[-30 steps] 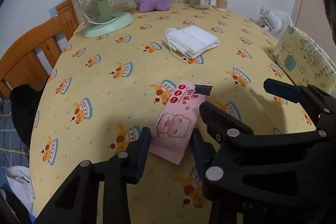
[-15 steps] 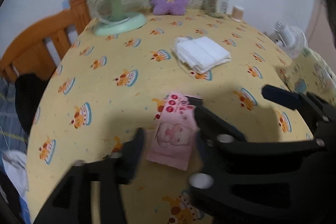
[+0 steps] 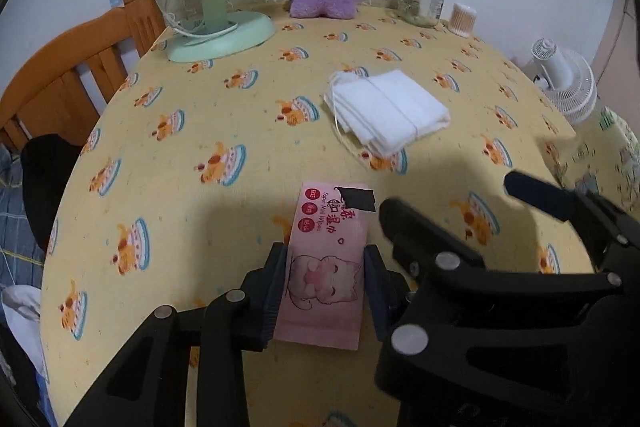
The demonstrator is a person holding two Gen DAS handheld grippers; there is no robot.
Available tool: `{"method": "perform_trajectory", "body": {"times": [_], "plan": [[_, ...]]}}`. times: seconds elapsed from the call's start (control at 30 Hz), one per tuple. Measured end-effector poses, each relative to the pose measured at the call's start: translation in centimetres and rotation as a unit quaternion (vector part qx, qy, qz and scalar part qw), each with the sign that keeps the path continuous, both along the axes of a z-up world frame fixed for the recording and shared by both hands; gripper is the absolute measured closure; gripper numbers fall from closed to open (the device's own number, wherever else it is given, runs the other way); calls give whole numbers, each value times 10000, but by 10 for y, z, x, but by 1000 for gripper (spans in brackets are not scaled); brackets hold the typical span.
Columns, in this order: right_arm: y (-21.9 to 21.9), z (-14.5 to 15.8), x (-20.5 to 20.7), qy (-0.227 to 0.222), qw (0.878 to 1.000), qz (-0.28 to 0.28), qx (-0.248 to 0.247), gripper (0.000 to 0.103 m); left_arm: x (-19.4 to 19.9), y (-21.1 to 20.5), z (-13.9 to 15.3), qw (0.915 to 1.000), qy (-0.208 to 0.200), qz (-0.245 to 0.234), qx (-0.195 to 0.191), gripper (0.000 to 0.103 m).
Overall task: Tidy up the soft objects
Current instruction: 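Grasp the pink wet-wipes pack with the left tool while the right tool grasps the white folded cloth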
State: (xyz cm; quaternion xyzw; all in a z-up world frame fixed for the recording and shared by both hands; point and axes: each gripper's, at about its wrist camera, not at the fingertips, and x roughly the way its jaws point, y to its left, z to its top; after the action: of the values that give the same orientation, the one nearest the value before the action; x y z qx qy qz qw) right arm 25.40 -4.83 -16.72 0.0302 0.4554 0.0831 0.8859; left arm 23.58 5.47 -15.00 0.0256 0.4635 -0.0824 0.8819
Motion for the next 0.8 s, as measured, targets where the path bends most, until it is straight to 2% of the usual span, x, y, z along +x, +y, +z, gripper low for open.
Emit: {"method": "perform_trajectory", "body": {"times": [0.1,0.33,0.4,0.5,0.6,0.7,0.8], "plan": [[3,11,8,-342,9993,-21,-180,3,7,-3,11,9994,-288,41,173,64],[5,16,45,-522,9983,-22,-244,3,40,3,14,9988,-309,270,264,64],[5,12,57,-455,9987,-52,-224,3,49,0,14,9982,-389,250,384,64],[6,4,75,-300,9994,-57,-182,3,62,1,8,9986,-284,314,304,64],[10,-5,91,-281,9992,41,-278,13,75,4,-3,9985,-168,406,329,64],[11,-18,101,-39,9994,73,-344,15,77,2,-8,9983,-213,393,363,63],[8,-21,100,-78,9996,46,-275,16,76,2,-8,9982,-241,434,335,63]]}}
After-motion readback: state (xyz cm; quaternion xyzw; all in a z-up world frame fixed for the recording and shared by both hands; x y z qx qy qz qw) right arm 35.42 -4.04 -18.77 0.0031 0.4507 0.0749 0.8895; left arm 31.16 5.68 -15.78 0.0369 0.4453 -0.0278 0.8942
